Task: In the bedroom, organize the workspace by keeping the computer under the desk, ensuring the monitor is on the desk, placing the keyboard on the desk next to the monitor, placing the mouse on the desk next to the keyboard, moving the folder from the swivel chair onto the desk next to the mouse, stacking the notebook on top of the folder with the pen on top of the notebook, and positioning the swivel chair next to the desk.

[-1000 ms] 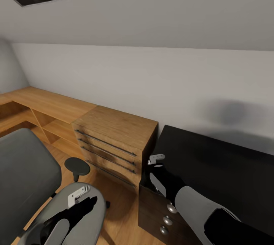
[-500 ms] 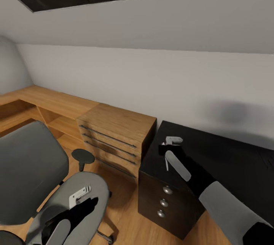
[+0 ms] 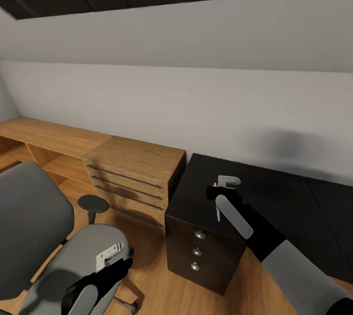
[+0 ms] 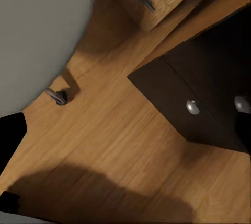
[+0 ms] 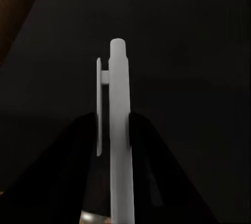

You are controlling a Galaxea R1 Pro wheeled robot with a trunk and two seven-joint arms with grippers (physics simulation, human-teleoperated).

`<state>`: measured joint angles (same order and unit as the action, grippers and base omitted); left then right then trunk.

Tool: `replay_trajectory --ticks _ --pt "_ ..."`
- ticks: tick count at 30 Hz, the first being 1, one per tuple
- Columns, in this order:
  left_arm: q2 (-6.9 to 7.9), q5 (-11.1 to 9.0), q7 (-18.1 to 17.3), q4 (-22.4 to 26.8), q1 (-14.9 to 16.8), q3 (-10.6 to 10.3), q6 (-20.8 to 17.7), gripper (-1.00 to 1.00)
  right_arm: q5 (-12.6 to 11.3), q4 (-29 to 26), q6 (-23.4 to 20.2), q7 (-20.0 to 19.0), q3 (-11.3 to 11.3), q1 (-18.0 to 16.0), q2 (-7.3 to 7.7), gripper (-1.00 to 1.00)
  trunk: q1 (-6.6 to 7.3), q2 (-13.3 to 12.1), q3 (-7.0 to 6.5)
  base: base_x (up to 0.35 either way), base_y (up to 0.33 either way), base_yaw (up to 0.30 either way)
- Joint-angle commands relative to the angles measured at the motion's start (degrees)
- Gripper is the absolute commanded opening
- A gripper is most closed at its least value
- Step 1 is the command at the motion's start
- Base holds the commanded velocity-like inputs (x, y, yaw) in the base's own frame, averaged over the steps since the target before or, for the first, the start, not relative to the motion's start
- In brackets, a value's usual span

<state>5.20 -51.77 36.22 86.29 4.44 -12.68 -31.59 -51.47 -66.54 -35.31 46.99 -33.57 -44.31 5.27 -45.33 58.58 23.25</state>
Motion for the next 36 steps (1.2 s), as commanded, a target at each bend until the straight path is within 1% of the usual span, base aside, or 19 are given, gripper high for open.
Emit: replay_trajectory --ticks 1,3,6,11,13,14,15,16,17,20,21,23,26,27,29,31,32,34,36 --pt "0.04 -0.50 0.57 0.08 0.05 -0.29 0.01 1.00 -0.40 -0.07 -0.09 0.46 -0.18 -0.08 0.22 -1.00 -0.01 0.05 0.01 -0.001 0.000 -0.244" --pt "0.02 -0.49 0.51 -0.02 0.05 -0.88 0.08 1.00 -0.39 -0.30 0.00 0.42 -0.18 -0.08 0.85 -1.00 -0.01 0.05 -0.10 -0.001 0.000 -0.244" --pt "0.07 -0.36 0.38 -1.30 0.05 -2.94 0.24 1.00 -0.38 -0.69 0.15 0.39 -0.18 -0.08 1.69 -1.00 -0.01 0.05 -0.28 0.000 0.000 -0.245" --pt "0.00 -0.33 0.22 -2.26 0.05 -4.62 0.31 1.00 -0.34 -0.68 0.57 0.43 -0.05 -0.08 1.98 -1.00 -0.01 0.05 -0.56 0.000 0.000 -0.245" --pt "-0.11 -0.26 0.14 -3.28 0.05 -7.24 0.46 1.00 -0.31 -0.64 0.67 0.45 -0.01 -0.08 2.01 -1.00 -0.01 0.05 -0.68 0.000 0.000 -0.246" --pt "-0.15 -0.21 0.08 -4.72 0.05 -9.43 1.21 1.00 -0.30 -0.63 0.83 0.47 0.08 -0.08 2.14 -1.00 -0.01 0.05 -0.73 0.000 0.000 -0.246" --pt "-0.21 -0.20 0.05 -5.96 0.05 -10.47 2.26 1.00 -0.32 -0.62 1.08 0.45 0.19 -0.08 2.44 -1.00 -0.01 0.05 -0.79 0.000 0.000 -0.246" --pt "-0.43 -0.19 0.00 -7.28 0.05 -11.17 3.74 1.00 -0.34 -0.62 1.37 0.43 0.25 -0.08 2.83 -1.00 -0.01 0.05 -0.85 0.000 0.000 -0.246" --pt "-0.90 0.64 -0.05 -10.65 0.05 -11.93 7.44 1.00 -0.37 -0.67 1.74 0.42 0.37 -0.08 3.39 -1.00 -0.01 0.05 -0.90 0.000 0.000 -0.246" --pt "-1.14 3.20 -0.08 -14.09 0.05 -12.15 10.31 1.00 -0.40 -0.73 1.91 0.43 0.94 -0.08 3.86 -1.00 -0.01 0.05 -1.07 0.000 0.000 -0.247" --pt "-1.23 4.41 -0.09 -16.48 0.05 -12.19 11.09 1.00 -0.43 -0.74 1.93 0.41 1.56 -0.08 4.21 -1.00 -0.01 0.05 -1.13 0.000 0.000 -0.247" --pt "-1.29 5.33 -0.13 -20.15 0.05 -12.24 11.57 1.00 -0.46 -0.74 1.92 0.39 2.04 -0.08 4.70 -1.00 -0.01 0.05 -1.24 0.000 0.000 -0.247" --pt "-1.37 5.77 -0.15 -23.58 0.05 -12.37 11.94 1.00 -0.47 -0.71 1.91 0.38 2.27 -0.08 5.25 -1.00 -0.01 0.05 -1.41 0.000 0.000 -0.247" --pt "-1.43 5.87 -0.17 -26.26 0.05 -12.50 13.09 1.00 -0.47 -0.71 1.94 0.35 2.39 -0.08 5.61 -1.00 -0.01 0.05 -1.46 0.000 0.000 -0.247" --pt "-1.93 6.04 -0.97 -33.91 0.05 -13.76 20.68 1.00 -0.47 -0.68 1.98 0.34 2.67 -0.08 6.03 -1.00 -0.01 0.05 -1.58 0.000 0.000 -0.247" --pt "-2.50 6.10 -3.39 -38.99 0.05 -15.04 29.59 1.00 -0.47 -0.52 1.99 0.33 4.04 -0.08 6.19 -1.00 -0.01 0.05 -1.69 0.000 0.000 -0.247" --pt "-2.62 6.09 -4.26 -40.02 0.05 -15.31 32.05 1.00 -0.47 -0.38 1.99 0.32 4.77 -0.08 6.26 -1.00 -0.01 0.05 -1.74 0.000 0.000 -0.247" --pt "-2.82 6.16 -5.41 -41.88 0.05 -15.88 35.13 1.00 -0.53 0.62 2.11 0.22 6.21 -0.08 6.46 -1.00 -0.01 0.05 -1.86 0.000 0.000 -0.247" --pt "-2.87 6.85 -5.72 -42.72 0.05 -16.10 36.09 1.00 -0.55 1.88 2.87 0.03 8.06 -0.08 6.54 -1.00 -0.01 0.05 -1.96 0.000 0.000 -0.250"
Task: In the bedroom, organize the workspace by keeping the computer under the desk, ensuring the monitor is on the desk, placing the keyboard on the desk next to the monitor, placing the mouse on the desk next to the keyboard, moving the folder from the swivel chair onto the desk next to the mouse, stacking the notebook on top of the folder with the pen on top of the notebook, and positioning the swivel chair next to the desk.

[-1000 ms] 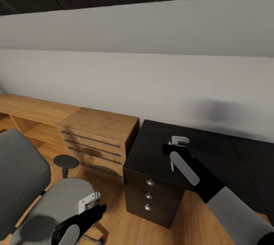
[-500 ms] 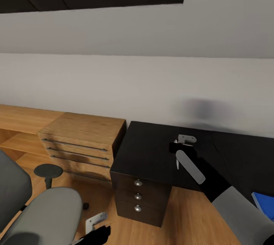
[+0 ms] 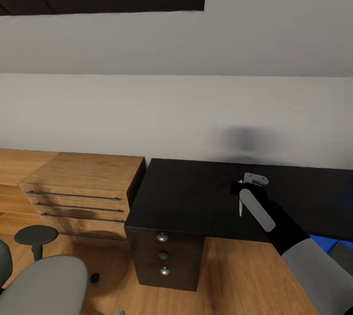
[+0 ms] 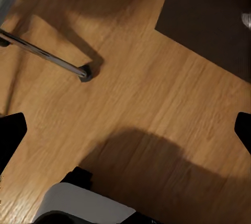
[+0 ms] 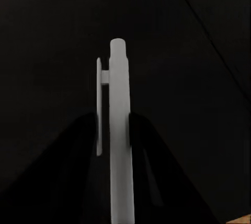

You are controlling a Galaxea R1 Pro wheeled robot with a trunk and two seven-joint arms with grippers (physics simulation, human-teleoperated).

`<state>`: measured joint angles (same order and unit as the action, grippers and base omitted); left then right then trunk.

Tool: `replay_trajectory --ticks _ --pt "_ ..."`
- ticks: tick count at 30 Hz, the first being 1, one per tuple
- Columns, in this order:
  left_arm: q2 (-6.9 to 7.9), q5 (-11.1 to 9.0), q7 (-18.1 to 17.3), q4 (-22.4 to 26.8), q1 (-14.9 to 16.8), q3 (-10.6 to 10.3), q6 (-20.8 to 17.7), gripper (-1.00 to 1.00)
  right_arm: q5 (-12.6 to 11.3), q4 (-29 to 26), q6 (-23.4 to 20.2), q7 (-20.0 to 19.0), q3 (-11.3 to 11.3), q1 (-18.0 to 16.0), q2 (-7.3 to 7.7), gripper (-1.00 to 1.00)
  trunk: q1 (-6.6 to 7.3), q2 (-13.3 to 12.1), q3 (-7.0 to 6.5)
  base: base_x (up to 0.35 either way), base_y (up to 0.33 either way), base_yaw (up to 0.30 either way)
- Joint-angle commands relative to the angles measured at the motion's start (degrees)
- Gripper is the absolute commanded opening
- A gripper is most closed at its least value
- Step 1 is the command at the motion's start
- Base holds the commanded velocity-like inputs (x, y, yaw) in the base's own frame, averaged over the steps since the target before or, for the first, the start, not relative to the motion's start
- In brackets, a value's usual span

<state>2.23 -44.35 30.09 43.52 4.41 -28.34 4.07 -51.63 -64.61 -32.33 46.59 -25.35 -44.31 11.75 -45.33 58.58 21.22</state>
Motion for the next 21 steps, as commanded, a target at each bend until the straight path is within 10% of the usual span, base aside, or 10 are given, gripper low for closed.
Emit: replay_trajectory --ticks 1,4,11,21 --pt "0.08 -0.36 0.37 -0.09 0.07 -0.45 0.58 1.00 -0.40 0.35 0.11 0.38 0.45 -0.08 0.07 -1.00 -0.01 0.05 0.02 0.000 0.000 -0.251" --pt "0.06 0.33 0.27 -0.52 0.07 -0.48 1.02 1.00 -0.42 2.25 0.86 -0.11 3.56 -0.06 0.29 -1.00 -0.01 0.05 -0.14 0.000 0.000 -0.252" --pt "0.05 0.66 0.23 -1.83 0.07 -0.55 1.13 1.00 -2.16 10.49 2.22 -12.08 7.82 0.35 8.93 -1.00 -0.01 0.05 -0.50 0.000 0.000 -0.254" --pt "0.05 0.67 0.23 -1.95 0.07 -0.57 1.14 1.00 -1.88 16.43 2.68 -15.56 10.55 0.36 11.10 -1.00 -0.01 0.05 -0.95 0.000 0.000 -0.263"
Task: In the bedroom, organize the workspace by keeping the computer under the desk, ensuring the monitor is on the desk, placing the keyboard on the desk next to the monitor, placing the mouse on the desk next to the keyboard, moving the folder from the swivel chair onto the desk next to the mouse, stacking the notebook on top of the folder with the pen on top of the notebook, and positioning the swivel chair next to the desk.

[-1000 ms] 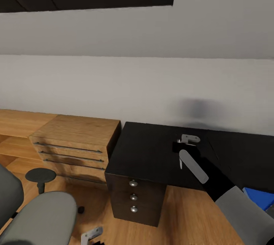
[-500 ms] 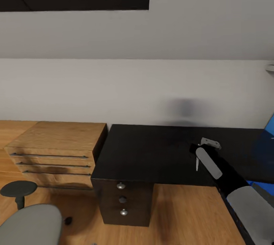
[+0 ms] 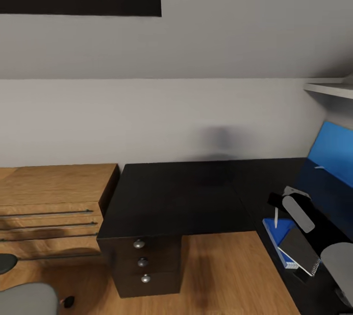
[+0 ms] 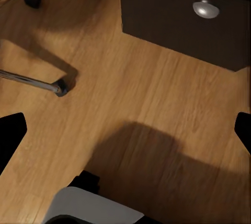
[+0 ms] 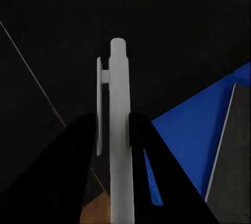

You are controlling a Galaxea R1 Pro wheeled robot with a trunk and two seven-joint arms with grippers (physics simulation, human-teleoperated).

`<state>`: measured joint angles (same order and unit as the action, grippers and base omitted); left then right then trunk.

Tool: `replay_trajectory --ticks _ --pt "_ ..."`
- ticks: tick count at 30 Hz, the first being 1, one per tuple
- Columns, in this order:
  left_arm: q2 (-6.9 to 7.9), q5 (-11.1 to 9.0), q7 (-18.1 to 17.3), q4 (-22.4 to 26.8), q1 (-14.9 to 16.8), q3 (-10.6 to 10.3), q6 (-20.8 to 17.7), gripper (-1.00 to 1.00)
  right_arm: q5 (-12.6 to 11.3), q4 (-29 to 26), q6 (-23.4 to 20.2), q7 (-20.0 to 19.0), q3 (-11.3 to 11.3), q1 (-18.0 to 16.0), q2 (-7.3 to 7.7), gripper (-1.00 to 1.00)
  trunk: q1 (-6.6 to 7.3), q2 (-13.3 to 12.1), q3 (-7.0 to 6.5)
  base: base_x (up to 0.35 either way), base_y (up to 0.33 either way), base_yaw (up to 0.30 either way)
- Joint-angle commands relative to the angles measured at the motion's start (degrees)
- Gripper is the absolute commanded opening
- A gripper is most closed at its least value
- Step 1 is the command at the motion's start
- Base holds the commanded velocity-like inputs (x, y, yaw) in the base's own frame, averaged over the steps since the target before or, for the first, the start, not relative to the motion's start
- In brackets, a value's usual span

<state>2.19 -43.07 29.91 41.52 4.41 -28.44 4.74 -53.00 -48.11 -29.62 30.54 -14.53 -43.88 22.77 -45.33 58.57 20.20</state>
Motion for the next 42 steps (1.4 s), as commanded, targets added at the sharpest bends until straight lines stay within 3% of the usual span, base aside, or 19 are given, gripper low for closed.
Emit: replay_trajectory --ticks 1,7,14,18,20,34,42 --pt "0.09 -0.58 0.41 0.05 0.07 -0.47 0.45 1.00 -0.12 0.00 0.13 0.46 -0.28 -0.06 0.14 -1.00 -0.01 0.05 0.03 0.000 0.000 -0.264" --pt "0.35 -0.56 0.33 1.43 0.07 -0.19 0.50 1.00 4.73 2.56 2.92 0.39 -0.32 -0.06 0.09 -1.00 -0.01 0.05 -0.23 0.000 0.000 -0.264" --pt "0.48 -0.86 0.40 6.76 0.07 -0.03 0.25 1.00 6.07 5.27 7.33 0.31 -0.67 -0.06 -0.01 -1.00 -0.01 0.05 -0.43 0.000 0.000 -0.258" --pt "0.46 -1.16 0.41 7.64 0.07 -0.10 0.13 1.00 10.38 5.67 8.68 -0.29 -0.99 -0.06 -0.35 -1.00 -0.01 0.05 -0.47 0.000 0.000 -0.091" --pt "0.41 -1.21 0.41 7.83 0.07 -0.12 0.13 1.00 12.06 5.87 8.99 -2.58 -1.00 -0.06 -1.05 -1.00 -0.45 0.86 -0.11 0.000 0.000 -0.013" --pt "0.36 -1.22 0.41 7.87 0.07 -0.13 0.18 1.00 12.36 6.09 9.75 -3.30 -0.73 -0.06 -1.24 -1.00 -3.52 6.47 2.40 0.000 0.000 -0.001" --pt "0.39 -1.21 0.45 7.87 0.07 -0.13 0.18 1.00 12.39 10.05 9.85 -3.29 -0.64 -0.14 -1.24 -1.00 -5.28 9.68 3.84 0.000 0.000 0.000"
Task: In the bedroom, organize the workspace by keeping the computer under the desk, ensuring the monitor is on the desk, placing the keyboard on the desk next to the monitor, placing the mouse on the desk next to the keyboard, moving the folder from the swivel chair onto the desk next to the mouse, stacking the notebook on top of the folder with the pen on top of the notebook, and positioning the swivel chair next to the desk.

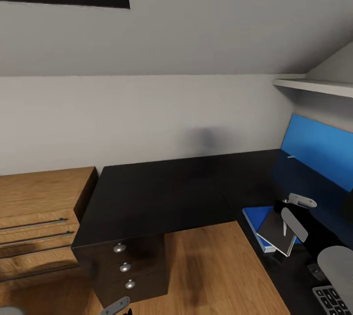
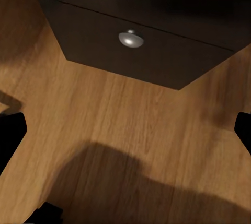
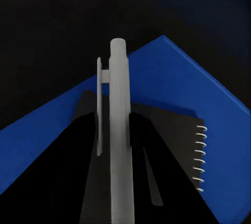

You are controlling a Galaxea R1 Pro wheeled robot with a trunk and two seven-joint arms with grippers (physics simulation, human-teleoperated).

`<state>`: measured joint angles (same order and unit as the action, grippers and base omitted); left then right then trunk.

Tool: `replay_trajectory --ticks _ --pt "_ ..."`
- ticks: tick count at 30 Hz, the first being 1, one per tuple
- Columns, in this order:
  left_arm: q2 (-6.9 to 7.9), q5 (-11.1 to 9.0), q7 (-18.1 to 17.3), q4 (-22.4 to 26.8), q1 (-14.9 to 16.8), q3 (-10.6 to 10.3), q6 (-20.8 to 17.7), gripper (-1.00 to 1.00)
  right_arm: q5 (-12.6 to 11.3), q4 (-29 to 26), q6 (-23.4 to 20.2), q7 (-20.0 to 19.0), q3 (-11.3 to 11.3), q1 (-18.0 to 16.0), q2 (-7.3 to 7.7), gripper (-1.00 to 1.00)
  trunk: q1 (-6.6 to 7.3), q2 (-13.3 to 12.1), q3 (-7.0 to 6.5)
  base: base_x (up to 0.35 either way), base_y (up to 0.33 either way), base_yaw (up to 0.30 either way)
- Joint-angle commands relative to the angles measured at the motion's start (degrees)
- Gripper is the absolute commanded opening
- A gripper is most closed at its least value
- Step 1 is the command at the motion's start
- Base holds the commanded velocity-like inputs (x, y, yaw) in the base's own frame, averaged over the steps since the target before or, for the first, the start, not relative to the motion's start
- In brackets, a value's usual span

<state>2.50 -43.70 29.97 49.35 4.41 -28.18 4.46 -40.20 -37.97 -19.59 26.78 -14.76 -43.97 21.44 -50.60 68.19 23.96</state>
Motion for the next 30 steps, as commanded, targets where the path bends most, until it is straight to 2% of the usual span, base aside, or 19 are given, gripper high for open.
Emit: replay_trajectory --ticks 1,5,11,20,24,30 --pt "0.07 -0.59 0.40 0.05 0.07 -0.41 0.47 1.00 -0.39 0.36 -0.13 0.47 -0.42 -0.06 0.09 -1.00 -0.23 0.46 0.25 0.000 0.000 0.000" --pt "0.05 -0.60 0.43 0.05 0.07 -0.47 0.47 1.00 0.02 4.40 2.41 0.43 -0.44 -0.22 0.09 -1.00 -1.11 2.07 0.97 0.000 0.000 0.000" --pt "0.09 -0.54 0.44 0.05 0.07 -0.47 0.47 1.00 0.45 4.96 2.95 0.38 -0.44 -0.24 0.09 -1.00 -2.43 4.47 2.05 0.000 0.000 0.000" --pt "0.04 -0.60 0.44 -0.09 0.07 -0.47 0.45 1.00 0.40 4.72 2.92 0.03 -0.44 -0.24 0.12 -1.00 -2.43 4.47 2.05 0.000 0.000 0.000" --pt "-0.03 -0.60 0.44 -0.19 0.07 -0.47 0.43 1.00 0.39 4.74 2.63 -4.76 -0.38 -0.24 0.17 -1.00 -2.43 4.47 2.05 0.000 0.000 0.000" --pt "-0.04 -0.58 0.44 -0.21 0.07 -0.47 0.46 1.00 0.37 4.83 2.55 -7.10 -0.28 -0.24 0.25 -1.00 -2.43 4.47 2.05 0.000 0.000 0.000"
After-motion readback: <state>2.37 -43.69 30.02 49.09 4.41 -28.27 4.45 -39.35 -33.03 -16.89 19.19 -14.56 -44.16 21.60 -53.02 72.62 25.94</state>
